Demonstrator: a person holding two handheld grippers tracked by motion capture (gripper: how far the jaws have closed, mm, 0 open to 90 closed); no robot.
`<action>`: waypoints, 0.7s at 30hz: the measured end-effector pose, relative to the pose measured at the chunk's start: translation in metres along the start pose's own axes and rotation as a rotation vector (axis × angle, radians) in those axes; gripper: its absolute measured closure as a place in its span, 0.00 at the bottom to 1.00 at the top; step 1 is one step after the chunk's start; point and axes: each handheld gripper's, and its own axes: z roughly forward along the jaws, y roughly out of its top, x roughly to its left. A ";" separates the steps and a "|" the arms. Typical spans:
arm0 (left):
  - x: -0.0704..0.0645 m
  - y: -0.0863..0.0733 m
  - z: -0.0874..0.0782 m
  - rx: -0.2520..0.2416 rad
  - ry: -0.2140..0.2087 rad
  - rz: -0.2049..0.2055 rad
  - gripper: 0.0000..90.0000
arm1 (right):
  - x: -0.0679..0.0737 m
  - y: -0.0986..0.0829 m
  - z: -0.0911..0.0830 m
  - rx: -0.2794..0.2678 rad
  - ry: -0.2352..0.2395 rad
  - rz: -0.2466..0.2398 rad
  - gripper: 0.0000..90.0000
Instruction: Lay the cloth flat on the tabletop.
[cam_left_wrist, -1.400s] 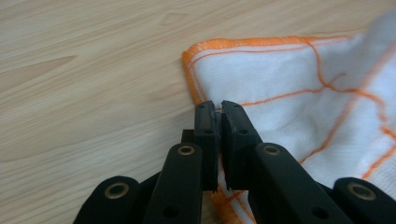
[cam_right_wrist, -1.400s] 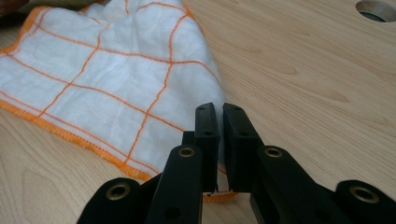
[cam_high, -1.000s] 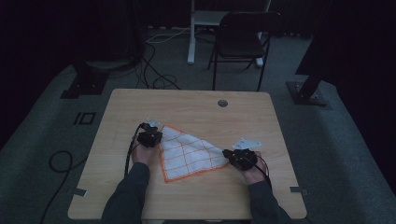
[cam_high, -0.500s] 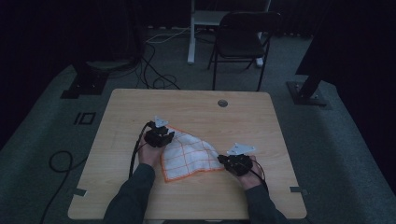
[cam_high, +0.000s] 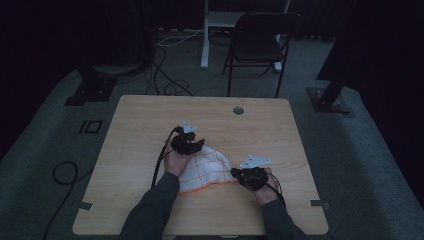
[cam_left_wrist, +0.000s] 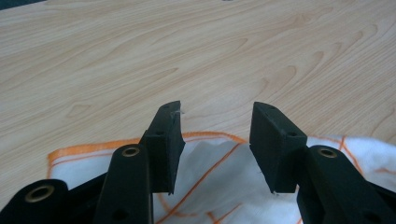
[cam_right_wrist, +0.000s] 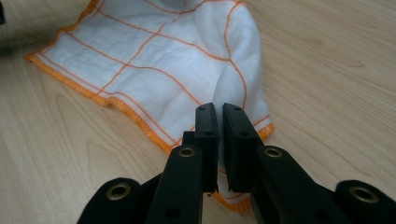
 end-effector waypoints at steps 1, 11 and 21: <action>-0.002 0.000 0.002 0.002 0.000 0.000 0.60 | 0.001 0.000 0.000 0.002 0.005 -0.005 0.95; -0.004 -0.019 0.004 0.071 0.008 0.008 0.61 | 0.006 0.000 -0.002 0.003 0.038 -0.026 0.93; -0.006 -0.049 -0.004 0.101 0.017 0.028 0.62 | -0.009 0.017 -0.011 -0.087 0.002 0.021 0.88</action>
